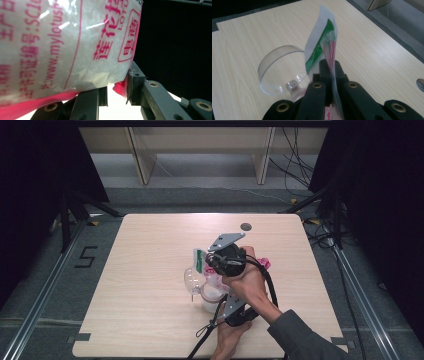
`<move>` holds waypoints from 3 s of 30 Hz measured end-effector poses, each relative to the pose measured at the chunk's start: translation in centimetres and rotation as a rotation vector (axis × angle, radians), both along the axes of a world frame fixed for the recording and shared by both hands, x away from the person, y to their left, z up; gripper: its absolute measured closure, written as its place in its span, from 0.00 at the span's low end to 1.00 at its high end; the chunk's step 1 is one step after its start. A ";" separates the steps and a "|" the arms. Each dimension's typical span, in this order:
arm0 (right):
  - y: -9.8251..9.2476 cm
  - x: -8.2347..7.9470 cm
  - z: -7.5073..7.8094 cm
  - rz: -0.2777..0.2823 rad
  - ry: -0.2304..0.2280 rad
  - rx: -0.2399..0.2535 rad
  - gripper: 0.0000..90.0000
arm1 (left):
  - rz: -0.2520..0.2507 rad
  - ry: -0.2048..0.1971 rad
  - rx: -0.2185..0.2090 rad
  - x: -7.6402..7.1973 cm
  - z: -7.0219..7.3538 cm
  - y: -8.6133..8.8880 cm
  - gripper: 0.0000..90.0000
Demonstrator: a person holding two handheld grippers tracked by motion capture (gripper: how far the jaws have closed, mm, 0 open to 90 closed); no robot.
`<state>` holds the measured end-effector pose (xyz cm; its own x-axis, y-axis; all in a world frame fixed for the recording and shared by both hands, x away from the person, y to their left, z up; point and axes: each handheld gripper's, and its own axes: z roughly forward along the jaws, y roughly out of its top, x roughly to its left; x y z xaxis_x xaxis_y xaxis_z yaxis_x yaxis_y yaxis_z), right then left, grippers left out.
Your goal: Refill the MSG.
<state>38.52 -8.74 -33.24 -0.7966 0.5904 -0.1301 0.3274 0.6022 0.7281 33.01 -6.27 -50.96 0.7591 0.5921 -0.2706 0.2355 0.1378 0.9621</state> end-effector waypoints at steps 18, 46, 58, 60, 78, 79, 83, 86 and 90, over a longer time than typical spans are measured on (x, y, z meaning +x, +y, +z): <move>0.2 0.3 -0.4 0.008 0.002 -0.028 1.00 | -0.009 0.000 -0.002 0.0 -0.1 0.0 0.83; 0.2 0.3 -0.4 0.000 0.003 -0.022 1.00 | -0.012 -0.006 0.001 0.0 0.0 0.1 0.83; 0.5 0.2 -0.4 0.004 0.006 -0.024 1.00 | -0.010 0.012 -0.099 -0.2 0.1 -0.6 0.83; 0.7 0.0 -0.4 0.009 0.023 -0.020 1.00 | -0.012 0.011 -0.097 -0.2 0.1 -0.6 0.83; 0.9 0.2 -0.6 -0.004 0.010 -0.027 1.00 | -0.046 -0.032 -0.083 0.0 0.3 -0.5 0.83; 0.8 0.2 -0.5 0.001 0.014 -0.029 1.00 | -0.047 -0.032 -0.083 0.0 0.3 -0.5 0.83; 0.9 0.3 -0.7 0.008 -0.004 -0.033 1.00 | -0.048 -0.033 -0.083 0.0 0.3 -0.5 0.83; 0.9 0.3 -0.5 0.021 0.001 -0.019 1.00 | -0.046 -0.032 -0.085 0.0 0.4 -0.4 0.83; 0.9 0.3 -0.5 0.016 0.006 -0.020 1.00 | -0.019 -0.002 -0.090 -0.2 0.4 -0.5 0.83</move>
<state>38.79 -7.86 -33.73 -0.8066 0.5750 -0.1369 0.3220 0.6217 0.7140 32.81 -6.79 -50.59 0.7703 0.5510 -0.3209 0.2373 0.2194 0.9463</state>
